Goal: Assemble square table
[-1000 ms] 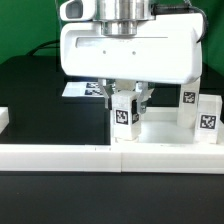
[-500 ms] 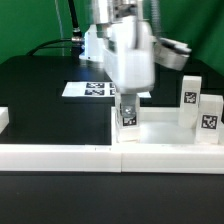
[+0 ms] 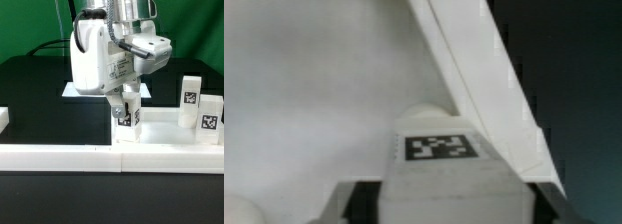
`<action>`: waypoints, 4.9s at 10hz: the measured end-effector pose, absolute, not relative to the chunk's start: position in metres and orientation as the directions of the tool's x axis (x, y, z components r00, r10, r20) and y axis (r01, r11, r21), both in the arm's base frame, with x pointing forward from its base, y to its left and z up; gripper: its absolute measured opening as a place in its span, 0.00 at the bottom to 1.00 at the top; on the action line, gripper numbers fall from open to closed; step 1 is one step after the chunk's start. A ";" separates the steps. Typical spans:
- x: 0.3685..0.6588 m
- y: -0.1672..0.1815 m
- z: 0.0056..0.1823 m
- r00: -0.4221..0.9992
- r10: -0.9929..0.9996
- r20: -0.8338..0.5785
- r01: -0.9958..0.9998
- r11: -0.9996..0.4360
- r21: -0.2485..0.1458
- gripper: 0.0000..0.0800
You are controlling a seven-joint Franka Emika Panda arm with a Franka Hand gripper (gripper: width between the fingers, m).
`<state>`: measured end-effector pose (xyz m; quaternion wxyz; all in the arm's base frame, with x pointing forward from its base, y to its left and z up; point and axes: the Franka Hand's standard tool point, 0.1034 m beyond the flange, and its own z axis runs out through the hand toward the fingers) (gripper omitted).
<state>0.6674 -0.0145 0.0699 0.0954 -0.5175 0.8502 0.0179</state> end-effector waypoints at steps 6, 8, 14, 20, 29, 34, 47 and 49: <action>0.665 0.004 0.073 0.329 -0.944 -0.033 -0.938 -0.322 -0.130 0.81; 0.664 0.000 0.072 0.518 -0.856 0.001 -0.849 -0.514 -0.126 0.81; 0.667 -0.002 0.069 0.781 -0.620 0.079 -0.617 -0.785 -0.054 0.48; 0.667 -0.004 0.069 0.454 -0.889 0.050 -0.886 -0.457 -0.081 0.36; 0.669 -0.001 0.068 -0.431 -0.892 -0.134 -0.884 0.448 -0.133 0.36; 0.671 -0.002 0.070 0.152 -0.988 -0.035 -0.971 -0.143 -0.191 0.78; 0.675 -0.011 0.075 0.755 -0.643 0.133 -0.633 -0.766 -0.108 0.37; 0.673 -0.014 0.073 0.677 -0.726 0.119 -0.716 -0.688 -0.118 0.37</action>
Offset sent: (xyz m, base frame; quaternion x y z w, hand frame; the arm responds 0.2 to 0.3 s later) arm 0.0040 0.0147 0.0073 -0.0070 0.0373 -0.4718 0.8809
